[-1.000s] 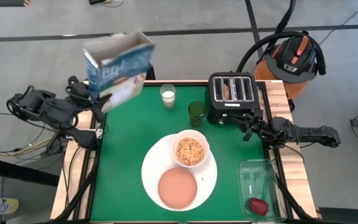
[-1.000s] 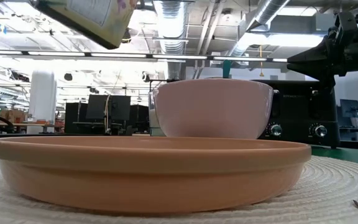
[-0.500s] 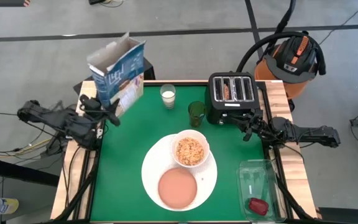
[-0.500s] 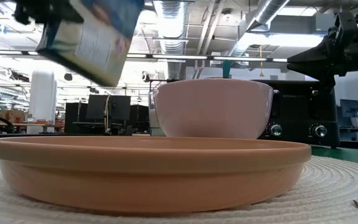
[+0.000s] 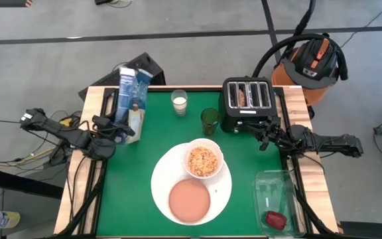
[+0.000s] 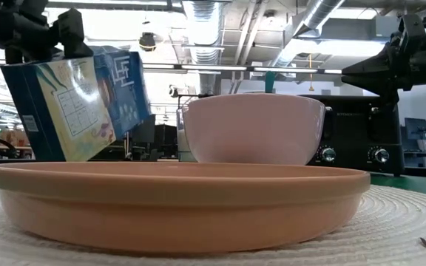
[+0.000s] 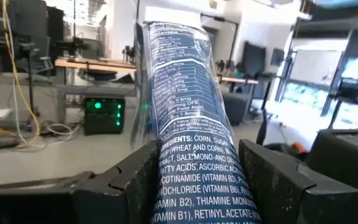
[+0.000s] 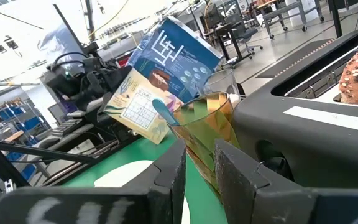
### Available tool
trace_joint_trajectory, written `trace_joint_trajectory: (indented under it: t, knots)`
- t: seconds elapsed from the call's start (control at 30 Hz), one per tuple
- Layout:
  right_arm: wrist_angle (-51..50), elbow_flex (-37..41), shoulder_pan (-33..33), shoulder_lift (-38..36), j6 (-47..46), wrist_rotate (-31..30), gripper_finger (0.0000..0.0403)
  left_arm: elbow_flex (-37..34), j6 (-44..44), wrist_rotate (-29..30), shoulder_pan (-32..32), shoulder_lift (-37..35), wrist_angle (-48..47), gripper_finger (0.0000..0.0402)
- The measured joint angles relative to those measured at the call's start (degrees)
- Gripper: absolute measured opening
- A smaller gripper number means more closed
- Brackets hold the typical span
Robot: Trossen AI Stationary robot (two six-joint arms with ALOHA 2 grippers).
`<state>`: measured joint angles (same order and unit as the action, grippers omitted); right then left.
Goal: Arrange a breakfast setting
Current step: Pour the cereals from the cereal box into the white bowl
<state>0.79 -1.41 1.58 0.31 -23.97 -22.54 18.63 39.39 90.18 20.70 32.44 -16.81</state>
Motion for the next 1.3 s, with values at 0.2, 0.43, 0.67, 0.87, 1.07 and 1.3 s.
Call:
trace_joint_trajectory:
  t: [0.2, 0.43, 0.67, 0.87, 1.07, 1.3]
  knots:
    - [0.0, 0.0, 0.0, 0.0, 0.0, 0.0, 0.0107, -1.5, 2.6, 1.6, 1.5, 0.5, 0.5, 0.0196]
    - [0.0, 0.0, 0.0, 0.0, 0.0, 0.0, 0.0107, -1.7, 5.5, 0.9, 6.0, 0.4, -0.1, 0.0181]
    - [0.0, 0.0, 0.0, 0.0, 0.0, 0.0, 0.0107, -1.8, 8.1, 0.1, 11.1, 0.5, -0.5, 0.0169]
    - [0.0, 0.0, 0.0, 0.0, 0.0, 0.0, 0.0107, -1.9, 8.1, -0.3, 15.0, 0.6, -0.6, 0.0154]
    - [0.0, 0.0, 0.0, 0.0, 0.0, 0.0, 0.0107, -1.9, 7.8, -0.3, 16.8, 0.6, -0.9, 0.0142]
    - [0.0, 0.0, 0.0, 0.0, 0.0, 0.0, 0.0107, -1.8, 5.9, -0.3, 17.0, 0.5, -2.9, 0.0141]
